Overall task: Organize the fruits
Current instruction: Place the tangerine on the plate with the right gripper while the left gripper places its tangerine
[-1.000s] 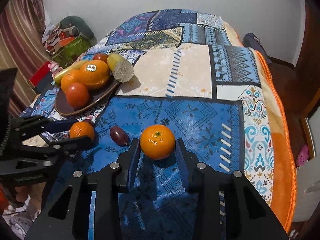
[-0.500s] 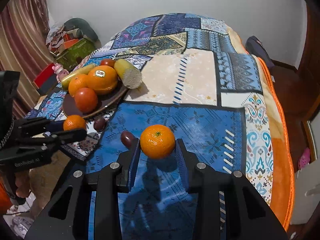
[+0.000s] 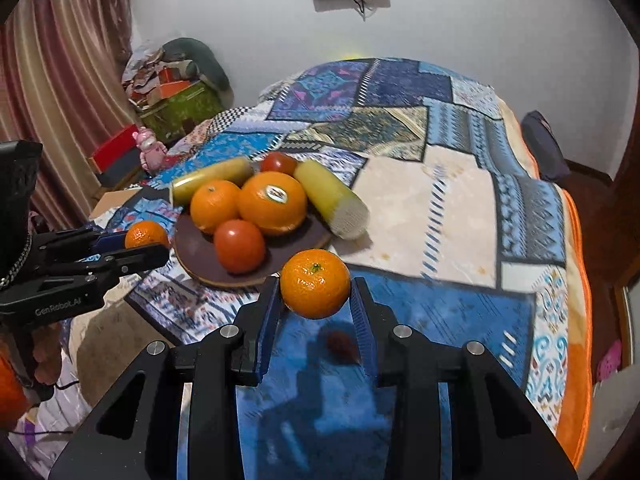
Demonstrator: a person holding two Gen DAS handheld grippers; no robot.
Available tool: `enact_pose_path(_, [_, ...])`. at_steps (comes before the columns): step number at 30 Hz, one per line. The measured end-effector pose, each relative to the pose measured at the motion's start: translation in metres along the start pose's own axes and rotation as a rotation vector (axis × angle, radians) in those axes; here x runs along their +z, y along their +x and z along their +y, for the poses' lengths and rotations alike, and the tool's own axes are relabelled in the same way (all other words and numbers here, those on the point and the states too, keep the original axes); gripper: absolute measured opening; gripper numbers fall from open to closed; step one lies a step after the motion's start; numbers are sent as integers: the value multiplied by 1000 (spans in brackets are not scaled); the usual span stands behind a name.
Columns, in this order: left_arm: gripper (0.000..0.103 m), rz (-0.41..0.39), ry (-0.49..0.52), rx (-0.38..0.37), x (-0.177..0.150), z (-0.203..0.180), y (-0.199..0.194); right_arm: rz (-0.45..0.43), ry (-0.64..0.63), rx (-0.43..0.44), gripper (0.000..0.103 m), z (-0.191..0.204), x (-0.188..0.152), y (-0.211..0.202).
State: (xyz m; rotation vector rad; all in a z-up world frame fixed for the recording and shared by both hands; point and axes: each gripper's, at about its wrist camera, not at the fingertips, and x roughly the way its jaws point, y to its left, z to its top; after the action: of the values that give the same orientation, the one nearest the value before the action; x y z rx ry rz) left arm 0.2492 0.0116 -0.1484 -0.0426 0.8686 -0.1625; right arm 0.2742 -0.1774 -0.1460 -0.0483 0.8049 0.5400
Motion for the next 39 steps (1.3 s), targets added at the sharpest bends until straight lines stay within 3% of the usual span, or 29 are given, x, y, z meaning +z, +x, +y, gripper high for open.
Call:
enact_pose_path(10, [36, 7, -26, 37, 5, 30, 8, 6, -24, 17, 33, 16, 12, 20])
enact_pose_path(20, [36, 32, 17, -13, 8, 12, 33, 44, -29, 15, 33, 21, 23, 51])
enact_pose_path(39, [36, 81, 19, -15, 11, 11, 61, 111, -27, -3, 33, 18, 21, 79])
